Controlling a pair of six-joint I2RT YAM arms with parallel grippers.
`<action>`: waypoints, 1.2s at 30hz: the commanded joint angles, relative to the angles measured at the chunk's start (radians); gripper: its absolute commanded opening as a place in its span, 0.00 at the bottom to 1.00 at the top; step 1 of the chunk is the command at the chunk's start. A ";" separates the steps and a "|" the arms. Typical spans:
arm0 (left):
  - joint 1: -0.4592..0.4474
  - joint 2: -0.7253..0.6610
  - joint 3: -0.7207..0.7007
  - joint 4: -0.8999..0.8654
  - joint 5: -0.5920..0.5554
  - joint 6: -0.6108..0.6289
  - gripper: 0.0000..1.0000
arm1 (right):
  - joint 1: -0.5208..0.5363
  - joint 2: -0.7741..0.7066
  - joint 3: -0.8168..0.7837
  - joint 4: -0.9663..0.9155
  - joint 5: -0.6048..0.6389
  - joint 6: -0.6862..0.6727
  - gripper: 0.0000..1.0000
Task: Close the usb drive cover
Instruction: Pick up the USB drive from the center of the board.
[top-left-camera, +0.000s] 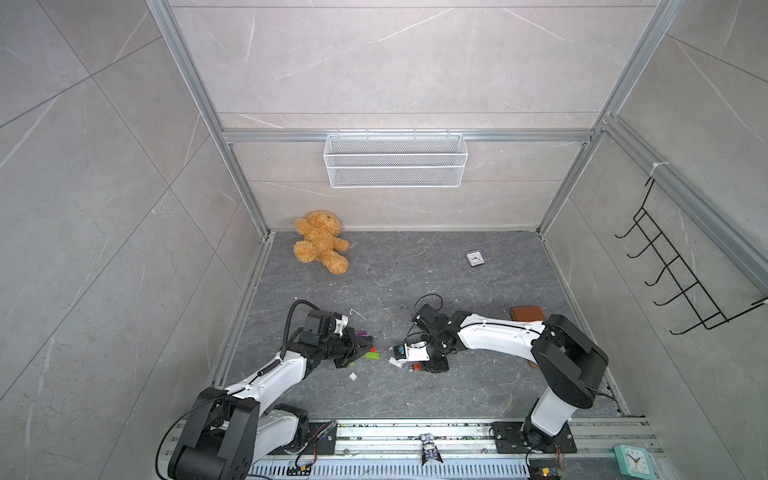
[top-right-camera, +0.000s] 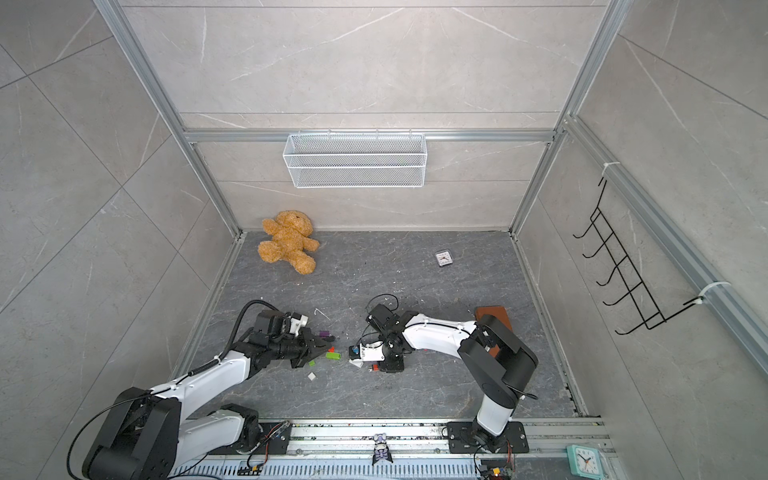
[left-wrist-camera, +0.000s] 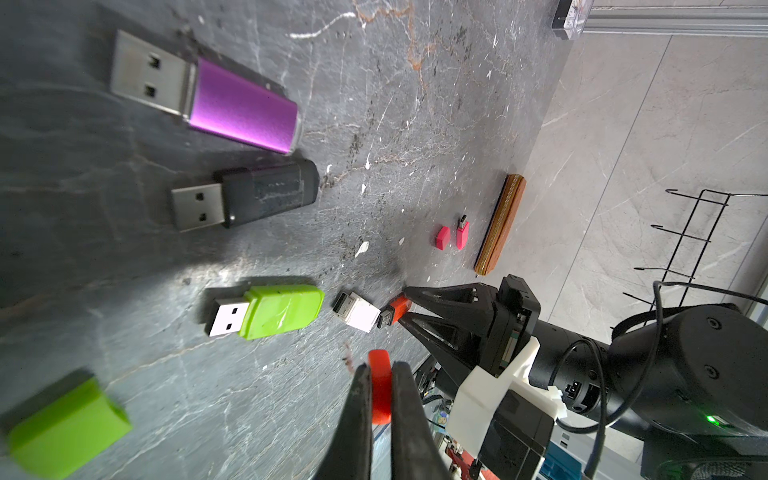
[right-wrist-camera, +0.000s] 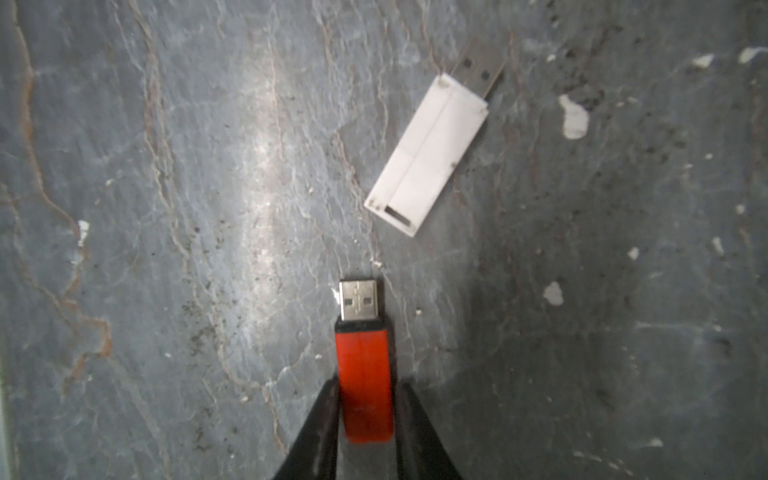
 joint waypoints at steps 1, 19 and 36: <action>-0.006 -0.011 0.022 -0.007 0.001 0.017 0.00 | 0.008 0.021 0.010 -0.037 -0.026 0.006 0.25; -0.008 -0.017 0.022 -0.007 -0.001 0.014 0.00 | 0.018 0.043 0.037 -0.064 -0.021 0.005 0.21; -0.077 0.017 0.042 0.102 0.069 -0.028 0.00 | 0.014 -0.147 -0.022 0.208 -0.173 0.239 0.16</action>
